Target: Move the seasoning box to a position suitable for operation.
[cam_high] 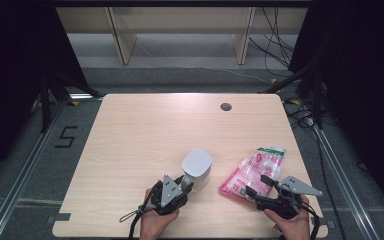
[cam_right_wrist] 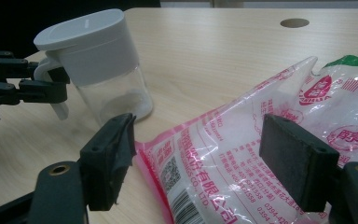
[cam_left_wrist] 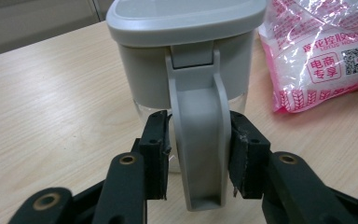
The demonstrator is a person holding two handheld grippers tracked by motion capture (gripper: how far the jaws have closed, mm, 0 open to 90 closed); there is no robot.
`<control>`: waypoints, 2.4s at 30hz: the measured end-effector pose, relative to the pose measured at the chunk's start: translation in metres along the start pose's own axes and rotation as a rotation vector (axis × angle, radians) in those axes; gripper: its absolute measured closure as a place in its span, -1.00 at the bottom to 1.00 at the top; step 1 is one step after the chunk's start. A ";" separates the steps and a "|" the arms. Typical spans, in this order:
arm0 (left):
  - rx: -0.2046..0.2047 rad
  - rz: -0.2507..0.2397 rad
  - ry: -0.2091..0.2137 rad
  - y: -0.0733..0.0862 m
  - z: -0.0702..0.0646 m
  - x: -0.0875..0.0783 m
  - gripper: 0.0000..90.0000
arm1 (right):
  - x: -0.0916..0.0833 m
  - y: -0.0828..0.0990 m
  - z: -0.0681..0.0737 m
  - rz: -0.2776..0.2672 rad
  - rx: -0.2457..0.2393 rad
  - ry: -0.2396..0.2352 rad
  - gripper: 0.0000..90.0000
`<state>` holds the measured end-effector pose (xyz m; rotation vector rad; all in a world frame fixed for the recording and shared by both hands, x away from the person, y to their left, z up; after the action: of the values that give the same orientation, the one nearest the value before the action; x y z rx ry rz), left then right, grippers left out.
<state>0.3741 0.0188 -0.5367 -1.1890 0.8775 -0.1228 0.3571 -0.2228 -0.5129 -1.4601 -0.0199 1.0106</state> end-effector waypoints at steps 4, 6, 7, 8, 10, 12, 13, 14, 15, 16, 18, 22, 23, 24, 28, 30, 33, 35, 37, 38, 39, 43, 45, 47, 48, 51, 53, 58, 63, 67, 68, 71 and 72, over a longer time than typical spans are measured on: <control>-0.008 0.001 0.001 0.001 0.007 -0.001 0.47 | 0.000 0.000 -0.001 0.003 -0.001 0.010 -0.39; -0.017 0.007 0.008 0.001 0.014 -0.001 0.48 | 0.000 0.000 0.001 0.005 0.008 -0.002 -0.39; -0.022 0.011 0.004 0.002 0.017 -0.001 0.48 | 0.000 0.000 0.000 0.004 0.002 0.007 -0.39; -0.033 0.018 0.003 0.003 0.020 -0.002 0.48 | 0.001 0.000 -0.001 0.004 0.000 0.007 -0.39; -0.044 0.018 0.008 0.002 0.027 -0.001 0.49 | 0.000 0.000 0.000 0.004 0.002 0.007 -0.39; -0.066 0.016 0.043 0.002 0.031 0.000 0.51 | 0.000 0.000 -0.001 0.000 -0.008 0.008 -0.39; -0.058 0.019 0.041 0.002 0.034 0.000 0.51 | 0.000 0.000 -0.001 0.000 -0.008 0.007 -0.39; -0.055 0.024 0.041 0.002 0.037 0.001 0.51 | 0.000 0.000 -0.001 0.000 -0.008 0.007 -0.39; -0.057 0.029 0.044 0.002 0.039 0.001 0.51 | 0.000 0.000 -0.001 0.000 -0.009 0.007 -0.39; -0.049 0.034 0.050 0.002 0.041 0.002 0.51 | 0.000 0.000 -0.001 0.000 -0.008 0.008 -0.39; -0.035 0.046 0.054 0.001 0.045 0.004 0.52 | 0.001 0.001 0.000 0.010 0.003 0.000 -0.39; -0.019 0.055 0.074 -0.002 0.054 0.009 0.52 | 0.000 0.000 -0.001 -0.002 -0.012 0.008 -0.39; -0.012 0.063 0.072 -0.002 0.056 0.010 0.52 | 0.000 0.000 -0.001 -0.002 -0.012 0.008 -0.39; 0.005 0.070 0.070 -0.003 0.059 0.011 0.52 | 0.000 0.000 -0.001 -0.002 -0.013 0.009 -0.39; -0.001 0.083 0.089 -0.004 0.065 0.015 0.51 | 0.001 0.001 0.001 0.010 -0.003 -0.007 -0.39; 0.003 0.090 0.090 -0.005 0.068 0.017 0.51 | 0.001 0.002 0.004 0.015 0.033 -0.014 -0.39; 0.009 0.096 0.083 -0.007 0.070 0.020 0.52 | 0.001 0.000 0.002 0.001 0.001 -0.011 -0.39; 0.031 0.100 0.077 -0.008 0.073 0.022 0.52 | 0.001 0.001 0.004 0.006 0.031 -0.016 -0.39; 0.032 0.103 0.083 -0.009 0.073 0.023 0.53 | 0.002 0.001 0.004 0.008 0.027 -0.014 -0.39; 0.050 0.108 0.077 -0.009 0.074 0.023 0.53 | 0.002 0.001 0.004 0.008 0.028 -0.015 -0.39; 0.050 0.106 0.081 -0.010 0.074 0.024 0.53 | 0.002 0.001 0.004 0.008 0.028 -0.015 -0.39; 0.041 0.106 0.103 -0.012 0.071 0.028 0.53 | 0.002 0.001 0.001 0.006 -0.002 -0.012 -0.39; 0.054 0.105 0.102 -0.013 0.070 0.029 0.53 | 0.003 0.001 0.001 0.005 0.000 -0.012 -0.39; 0.055 0.106 0.099 -0.013 0.069 0.028 0.53 | 0.002 0.001 0.001 0.007 -0.002 -0.013 -0.39; 0.045 0.104 0.107 -0.013 0.068 0.029 0.53 | 0.002 0.001 0.001 0.006 -0.002 -0.012 -0.39; 0.051 0.109 0.109 -0.012 0.070 0.028 0.53 | 0.002 0.001 0.002 0.007 0.013 -0.016 -0.39; 0.029 0.101 0.117 -0.013 0.069 0.029 0.53 | 0.003 0.001 0.000 0.005 -0.007 -0.005 -0.39; 0.005 0.109 0.123 -0.010 0.068 0.027 0.41 | 0.002 0.000 0.002 0.003 0.001 -0.016 -0.39; 0.001 0.113 0.122 -0.007 0.066 0.019 0.16 | 0.003 0.001 0.001 0.002 0.004 -0.008 -0.39; -0.022 0.106 0.120 -0.009 0.063 0.010 -0.05 | 0.003 0.002 0.000 0.007 0.014 -0.012 -0.39; -0.017 0.094 0.119 -0.010 0.062 0.007 -0.07 | 0.004 0.003 -0.002 0.010 -0.001 -0.004 -0.39; -0.013 0.084 0.123 -0.014 0.060 -0.002 -0.14 | 0.002 0.003 0.002 0.010 0.043 -0.026 -0.40; -0.017 0.078 0.121 -0.015 0.059 -0.006 -0.19 | 0.001 0.004 0.001 0.021 0.039 -0.021 -0.40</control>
<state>0.4141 0.0603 -0.5153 -1.1707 1.0321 -0.1252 0.3554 -0.2225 -0.5168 -1.4169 -0.0005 1.0377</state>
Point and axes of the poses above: each handheld gripper's, and its own axes: x roughly forward along the jaws, y roughly out of its underside, z roughly to its left, the point moved 9 cm from there along x, roughly forward along the jaws, and after that the axes turned 10 degrees about z, right-handed, at the moved point
